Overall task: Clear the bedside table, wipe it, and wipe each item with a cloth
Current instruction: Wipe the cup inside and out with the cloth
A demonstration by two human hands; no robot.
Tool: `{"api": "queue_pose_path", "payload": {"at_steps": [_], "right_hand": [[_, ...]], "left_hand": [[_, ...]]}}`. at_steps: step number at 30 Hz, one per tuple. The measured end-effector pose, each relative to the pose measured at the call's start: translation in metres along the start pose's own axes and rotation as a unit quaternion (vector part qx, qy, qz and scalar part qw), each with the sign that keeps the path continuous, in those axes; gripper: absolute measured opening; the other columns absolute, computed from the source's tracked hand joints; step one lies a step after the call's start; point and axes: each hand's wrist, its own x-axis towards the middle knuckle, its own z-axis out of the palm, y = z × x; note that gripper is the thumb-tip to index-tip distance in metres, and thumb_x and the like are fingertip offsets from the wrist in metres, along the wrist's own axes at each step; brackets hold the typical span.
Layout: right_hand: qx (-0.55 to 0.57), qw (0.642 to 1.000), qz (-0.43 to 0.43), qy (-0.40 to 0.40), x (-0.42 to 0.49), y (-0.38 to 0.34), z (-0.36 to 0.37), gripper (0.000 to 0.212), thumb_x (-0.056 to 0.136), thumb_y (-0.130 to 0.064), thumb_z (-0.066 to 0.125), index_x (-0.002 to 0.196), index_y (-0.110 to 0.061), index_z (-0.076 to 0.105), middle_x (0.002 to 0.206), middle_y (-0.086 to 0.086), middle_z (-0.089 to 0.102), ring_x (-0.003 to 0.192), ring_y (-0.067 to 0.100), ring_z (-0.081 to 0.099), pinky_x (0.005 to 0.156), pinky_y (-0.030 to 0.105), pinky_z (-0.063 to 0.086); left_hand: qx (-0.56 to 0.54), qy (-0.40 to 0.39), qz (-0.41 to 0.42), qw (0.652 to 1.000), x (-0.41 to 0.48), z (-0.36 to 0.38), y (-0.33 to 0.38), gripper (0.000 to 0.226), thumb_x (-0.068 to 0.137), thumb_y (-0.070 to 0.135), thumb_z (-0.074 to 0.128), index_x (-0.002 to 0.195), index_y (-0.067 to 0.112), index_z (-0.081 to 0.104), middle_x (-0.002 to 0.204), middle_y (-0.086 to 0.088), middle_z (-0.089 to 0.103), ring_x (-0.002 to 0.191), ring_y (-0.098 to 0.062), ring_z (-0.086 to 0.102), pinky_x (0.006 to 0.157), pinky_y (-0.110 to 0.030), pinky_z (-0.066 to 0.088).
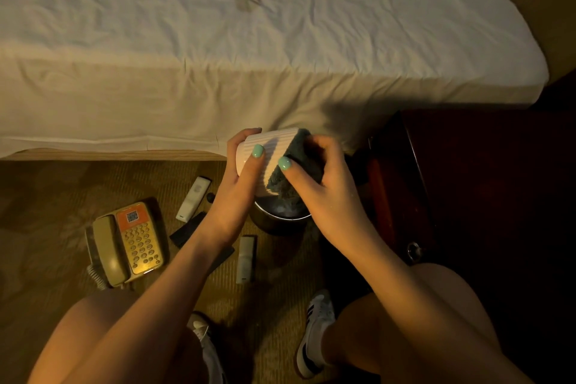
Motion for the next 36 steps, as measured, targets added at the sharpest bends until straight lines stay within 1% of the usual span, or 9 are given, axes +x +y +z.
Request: {"api": "queue_pose_path", "payload": {"at_steps": [2, 6, 12, 16, 19, 23, 30, 33, 36], "right_hand": [[-0.007, 1.0, 0.014, 0.004, 0.002, 0.001, 0.003, 0.045, 0.09, -0.022, 0.064, 0.13, -0.014, 0.047, 0.12, -0.005, 0.059, 0.11, -0.001, 0.058, 0.087, 0.022, 0.053], [0.018, 0.999, 0.022, -0.019, 0.0, 0.001, 0.009, 0.027, 0.095, -0.022, 0.057, 0.122, -0.02, 0.056, 0.117, -0.001, 0.063, 0.111, 0.006, 0.06, 0.094, 0.033, 0.053], [0.084, 0.99, 0.071, -0.092, 0.001, -0.001, -0.005, 0.028, 0.098, -0.022, 0.045, 0.126, -0.022, 0.05, 0.114, -0.011, 0.061, 0.11, -0.002, 0.058, 0.088, 0.015, 0.048], [0.071, 0.98, 0.079, -0.166, 0.004, -0.005, -0.01, 0.027, 0.093, -0.035, 0.043, 0.118, -0.034, 0.05, 0.112, -0.015, 0.061, 0.11, -0.005, 0.057, 0.093, 0.014, 0.045], [0.021, 0.982, 0.049, -0.18, 0.004, -0.007, -0.007, 0.022, 0.095, -0.035, 0.045, 0.116, -0.033, 0.051, 0.111, -0.014, 0.061, 0.111, -0.003, 0.056, 0.097, 0.017, 0.044], [-0.05, 0.991, -0.016, -0.123, 0.004, -0.004, 0.002, 0.021, 0.097, -0.03, 0.049, 0.116, -0.024, 0.055, 0.104, -0.009, 0.063, 0.105, 0.003, 0.06, 0.093, 0.029, 0.05], [-0.119, 0.988, -0.102, -0.006, 0.008, 0.001, 0.011, 0.04, 0.092, -0.039, 0.049, 0.104, -0.004, 0.065, 0.088, 0.009, 0.07, 0.082, 0.014, 0.068, 0.07, 0.042, 0.054], [-0.16, 0.978, -0.125, -0.051, 0.007, 0.003, 0.008, 0.049, 0.089, -0.042, 0.048, 0.112, -0.002, 0.065, 0.098, 0.009, 0.071, 0.09, 0.014, 0.067, 0.076, 0.038, 0.055], [-0.26, 0.942, -0.172, -0.122, 0.008, 0.006, 0.002, 0.053, 0.09, -0.045, 0.046, 0.118, -0.003, 0.062, 0.104, 0.011, 0.07, 0.093, 0.021, 0.067, 0.076, 0.04, 0.055]], "left_hand": [[-0.006, 0.009, -0.003, 1.0, -0.001, 0.001, -0.002, 0.06, 0.079, 0.059, 0.054, 0.131, 0.033, 0.039, 0.118, -0.005, 0.062, 0.106, -0.026, 0.065, 0.078, -0.034, 0.054], [0.003, 0.015, 0.008, 1.0, -0.001, 0.001, -0.002, 0.074, 0.076, 0.067, 0.063, 0.135, 0.031, 0.036, 0.12, -0.004, 0.061, 0.107, -0.024, 0.065, 0.079, -0.033, 0.053], [0.067, -0.03, 0.039, 0.997, -0.005, 0.002, -0.005, 0.052, 0.081, 0.064, 0.055, 0.126, 0.042, 0.038, 0.118, 0.007, 0.059, 0.113, -0.024, 0.06, 0.087, -0.04, 0.052], [0.065, -0.039, 0.026, 0.997, -0.007, 0.002, -0.005, 0.053, 0.083, 0.06, 0.047, 0.129, 0.034, 0.037, 0.109, 0.018, 0.063, 0.109, -0.019, 0.062, 0.086, -0.041, 0.052], [0.044, -0.019, 0.01, 0.999, -0.005, 0.001, -0.002, 0.066, 0.081, 0.07, 0.052, 0.128, 0.026, 0.041, 0.112, 0.011, 0.065, 0.106, -0.015, 0.064, 0.082, -0.033, 0.052], [0.011, -0.013, -0.003, 1.0, -0.002, 0.001, -0.001, 0.074, 0.082, 0.073, 0.053, 0.133, 0.019, 0.044, 0.132, -0.023, 0.049, 0.121, -0.036, 0.054, 0.091, -0.048, 0.047], [-0.041, -0.02, -0.047, 0.998, -0.002, 0.01, 0.001, 0.065, 0.096, 0.056, 0.03, 0.139, 0.008, 0.041, 0.13, -0.022, 0.056, 0.118, -0.033, 0.058, 0.092, -0.039, 0.051], [-0.104, -0.037, -0.091, 0.99, -0.004, 0.006, 0.008, 0.06, 0.1, 0.054, 0.024, 0.127, 0.012, 0.056, 0.116, -0.014, 0.066, 0.107, -0.025, 0.064, 0.083, -0.033, 0.056], [-0.159, -0.037, -0.212, 0.964, -0.002, -0.007, 0.009, 0.065, 0.094, 0.061, 0.03, 0.129, 0.015, 0.059, 0.124, -0.013, 0.065, 0.112, -0.025, 0.062, 0.086, -0.037, 0.055]]}}
